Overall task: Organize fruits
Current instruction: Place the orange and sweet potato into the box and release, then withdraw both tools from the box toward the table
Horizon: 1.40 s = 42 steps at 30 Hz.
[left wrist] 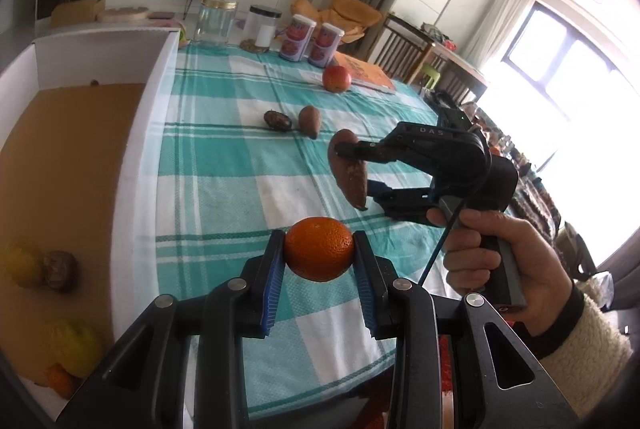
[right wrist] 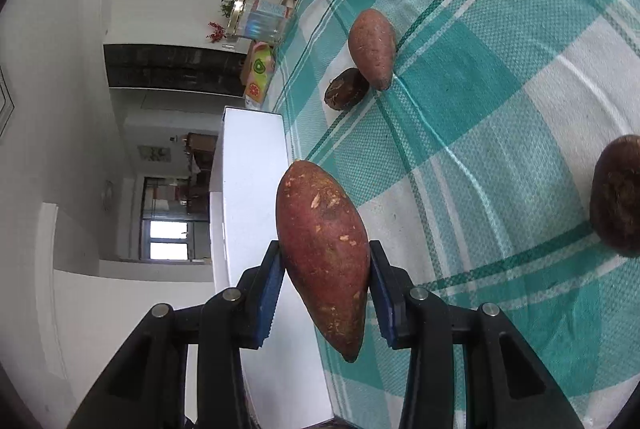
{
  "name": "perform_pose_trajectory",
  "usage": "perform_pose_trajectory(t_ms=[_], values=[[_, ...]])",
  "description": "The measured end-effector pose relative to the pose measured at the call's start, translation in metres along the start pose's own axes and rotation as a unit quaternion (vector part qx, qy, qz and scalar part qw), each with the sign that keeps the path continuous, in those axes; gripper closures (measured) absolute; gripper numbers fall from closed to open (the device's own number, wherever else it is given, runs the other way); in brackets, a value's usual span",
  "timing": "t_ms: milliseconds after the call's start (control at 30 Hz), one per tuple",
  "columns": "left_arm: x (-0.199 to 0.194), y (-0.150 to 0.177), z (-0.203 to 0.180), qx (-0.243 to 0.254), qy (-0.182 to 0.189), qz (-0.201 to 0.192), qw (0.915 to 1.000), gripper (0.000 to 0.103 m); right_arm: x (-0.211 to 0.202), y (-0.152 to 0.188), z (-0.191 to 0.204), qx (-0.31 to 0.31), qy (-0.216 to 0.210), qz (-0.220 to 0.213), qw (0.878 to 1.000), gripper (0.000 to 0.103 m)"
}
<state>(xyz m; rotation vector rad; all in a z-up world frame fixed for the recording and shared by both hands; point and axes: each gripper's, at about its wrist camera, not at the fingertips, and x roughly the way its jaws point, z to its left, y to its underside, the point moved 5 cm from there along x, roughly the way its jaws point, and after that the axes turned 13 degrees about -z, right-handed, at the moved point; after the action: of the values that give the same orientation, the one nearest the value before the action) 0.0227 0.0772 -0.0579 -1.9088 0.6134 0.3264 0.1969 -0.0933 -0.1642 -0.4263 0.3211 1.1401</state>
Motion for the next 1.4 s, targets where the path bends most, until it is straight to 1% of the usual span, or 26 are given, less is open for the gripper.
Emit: perform_pose_trajectory(t_ms=[67,133,200,267,333,433,500,533,600,633,733,767,833,867,900,933,967,1000,1033,1067,1133,1200,1267,1333,1400], values=[[-0.012,-0.009,0.008,-0.011,-0.001,-0.009,0.9999,0.069,-0.002,0.013,0.016,-0.011,-0.015,0.005,1.000,0.062],[-0.028,-0.020,0.023,-0.020,-0.014,-0.025,0.9994,0.069,-0.002,0.029,0.047,-0.057,-0.023,0.011,0.998,0.062],[-0.045,-0.032,0.045,-0.027,-0.039,-0.045,0.9978,0.069,0.003,0.049,0.087,-0.117,-0.031,0.022,0.992,0.062],[-0.061,-0.041,0.074,-0.032,-0.079,-0.064,0.9943,0.069,0.011,0.075,0.128,-0.183,-0.039,0.036,0.982,0.062],[-0.075,-0.045,0.107,-0.037,-0.128,-0.075,0.9882,0.069,0.024,0.106,0.165,-0.242,-0.049,0.055,0.968,0.062],[-0.089,-0.039,0.152,-0.051,-0.190,-0.069,0.9780,0.069,0.052,0.160,0.199,-0.313,-0.057,0.098,0.943,0.062],[-0.093,-0.031,0.175,-0.051,-0.226,-0.060,0.9710,0.069,0.076,0.192,0.204,-0.356,-0.037,0.120,0.926,0.062],[-0.094,-0.026,0.184,-0.050,-0.239,-0.054,0.9682,0.069,0.086,0.205,0.203,-0.376,-0.017,0.128,0.918,0.062],[-0.093,-0.017,0.199,-0.053,-0.258,-0.040,0.9638,0.069,0.111,0.224,0.195,-0.405,0.014,0.138,0.904,0.062],[-0.095,-0.011,0.203,-0.054,-0.266,-0.034,0.9620,0.069,0.118,0.232,0.192,-0.425,0.029,0.137,0.894,0.062],[-0.089,-0.001,0.209,-0.046,-0.282,-0.014,0.9583,0.069,0.139,0.243,0.181,-0.490,0.092,0.113,0.859,0.062],[-0.085,0.002,0.208,-0.042,-0.284,-0.008,0.9579,0.068,0.142,0.245,0.177,-0.503,0.112,0.108,0.850,0.062],[-0.081,0.007,0.205,-0.029,-0.291,0.007,0.9562,0.066,0.145,0.248,0.171,-0.515,0.132,0.110,0.840,0.061],[-0.079,0.008,0.203,-0.023,-0.295,0.010,0.9551,0.064,0.143,0.249,0.171,-0.522,0.131,0.107,0.836,0.061],[-0.077,0.008,0.201,-0.017,-0.300,0.011,0.9537,0.059,0.139,0.248,0.172,-0.522,0.129,0.106,0.836,0.058],[-0.077,0.007,0.199,-0.012,-0.305,0.009,0.9522,0.046,0.135,0.246,0.173,-0.516,0.120,0.105,0.842,0.054],[-0.078,0.004,0.196,-0.008,-0.312,0.002,0.9500,0.032,0.129,0.241,0.175,-0.508,0.110,0.100,0.849,0.047],[-0.079,0.000,0.194,-0.003,-0.320,-0.007,0.9475,0.027,0.121,0.235,0.180,-0.506,0.102,0.090,0.852,0.045],[-0.080,-0.003,0.190,0.004,-0.326,-0.015,0.9451,0.024,0.113,0.230,0.185,-0.510,0.095,0.076,0.851,0.045],[-0.080,-0.006,0.185,0.013,-0.330,-0.021,0.9437,0.024,0.109,0.224,0.190,-0.517,0.091,0.059,0.849,0.044],[-0.079,-0.012,0.175,0.031,-0.332,-0.029,0.9422,0.022,0.089,0.212,0.197,-0.526,0.081,0.026,0.846,0.037],[-0.077,-0.016,0.166,0.049,-0.335,-0.035,0.9404,0.021,0.075,0.197,0.199,-0.525,0.078,-0.004,0.847,0.026],[-0.073,-0.019,0.158,0.065,-0.335,-0.037,0.9392,0.020,0.064,0.181,0.194,-0.515,0.079,-0.025,0.853,0.023],[-0.069,-0.020,0.151,0.074,-0.330,-0.036,0.9403,0.020,0.049,0.174,0.184,-0.500,0.086,-0.034,0.861,0.022],[-0.065,-0.022,0.144,0.080,-0.326,-0.034,0.9415,0.020,0.045,0.163,0.169,-0.484,0.098,-0.038,0.869,0.022]])
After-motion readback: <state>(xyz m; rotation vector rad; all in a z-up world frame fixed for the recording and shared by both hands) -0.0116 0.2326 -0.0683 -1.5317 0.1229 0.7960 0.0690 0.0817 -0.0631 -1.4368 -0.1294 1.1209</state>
